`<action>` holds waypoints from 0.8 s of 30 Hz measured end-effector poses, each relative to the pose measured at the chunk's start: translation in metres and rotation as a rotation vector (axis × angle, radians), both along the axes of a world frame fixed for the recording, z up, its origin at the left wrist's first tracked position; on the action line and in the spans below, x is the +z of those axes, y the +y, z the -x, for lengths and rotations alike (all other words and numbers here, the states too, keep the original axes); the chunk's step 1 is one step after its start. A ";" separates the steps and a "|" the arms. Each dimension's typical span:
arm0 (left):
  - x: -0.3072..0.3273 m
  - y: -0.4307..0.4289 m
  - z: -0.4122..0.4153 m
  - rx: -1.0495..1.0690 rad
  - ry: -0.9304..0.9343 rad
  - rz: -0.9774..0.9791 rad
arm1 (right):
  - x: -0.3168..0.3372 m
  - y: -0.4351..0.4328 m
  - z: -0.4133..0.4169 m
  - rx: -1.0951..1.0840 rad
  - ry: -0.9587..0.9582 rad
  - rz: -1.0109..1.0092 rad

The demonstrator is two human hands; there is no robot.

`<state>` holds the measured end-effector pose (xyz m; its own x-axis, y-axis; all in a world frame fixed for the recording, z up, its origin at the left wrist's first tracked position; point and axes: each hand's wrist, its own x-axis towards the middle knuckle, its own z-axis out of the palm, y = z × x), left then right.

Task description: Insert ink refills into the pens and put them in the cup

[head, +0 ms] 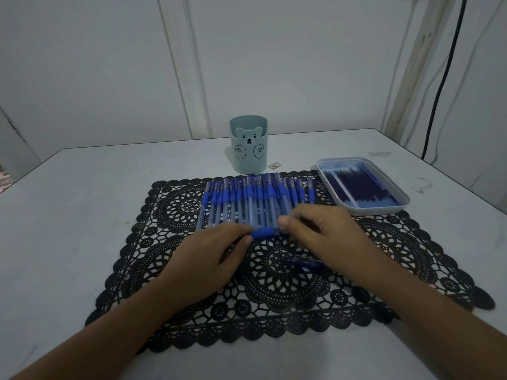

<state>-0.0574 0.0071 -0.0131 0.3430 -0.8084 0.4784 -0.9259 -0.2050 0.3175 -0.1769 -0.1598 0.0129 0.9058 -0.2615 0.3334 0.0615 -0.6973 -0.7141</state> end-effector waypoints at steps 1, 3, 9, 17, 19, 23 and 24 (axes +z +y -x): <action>0.000 0.000 0.001 -0.009 -0.012 -0.005 | 0.000 0.001 0.000 -0.001 0.002 0.026; 0.000 0.000 0.002 -0.021 -0.029 -0.008 | 0.002 0.002 0.001 0.009 0.021 0.019; 0.001 0.000 0.002 -0.009 -0.024 -0.010 | 0.005 -0.006 0.003 0.072 0.086 0.064; 0.002 0.000 0.003 0.013 -0.017 -0.022 | 0.007 -0.006 0.004 0.090 0.153 0.096; 0.003 -0.001 0.004 0.011 -0.033 -0.026 | 0.007 -0.006 0.004 0.079 0.152 0.093; 0.002 -0.001 0.003 0.005 -0.017 -0.019 | 0.006 -0.006 0.003 0.126 0.160 0.110; 0.002 -0.001 0.003 0.000 -0.020 -0.019 | 0.006 -0.006 0.003 0.112 0.155 0.114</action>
<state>-0.0604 0.0066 -0.0109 0.3337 -0.8174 0.4696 -0.9319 -0.2110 0.2949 -0.1800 -0.1657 0.0186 0.9698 -0.1249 0.2097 0.0389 -0.7690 -0.6381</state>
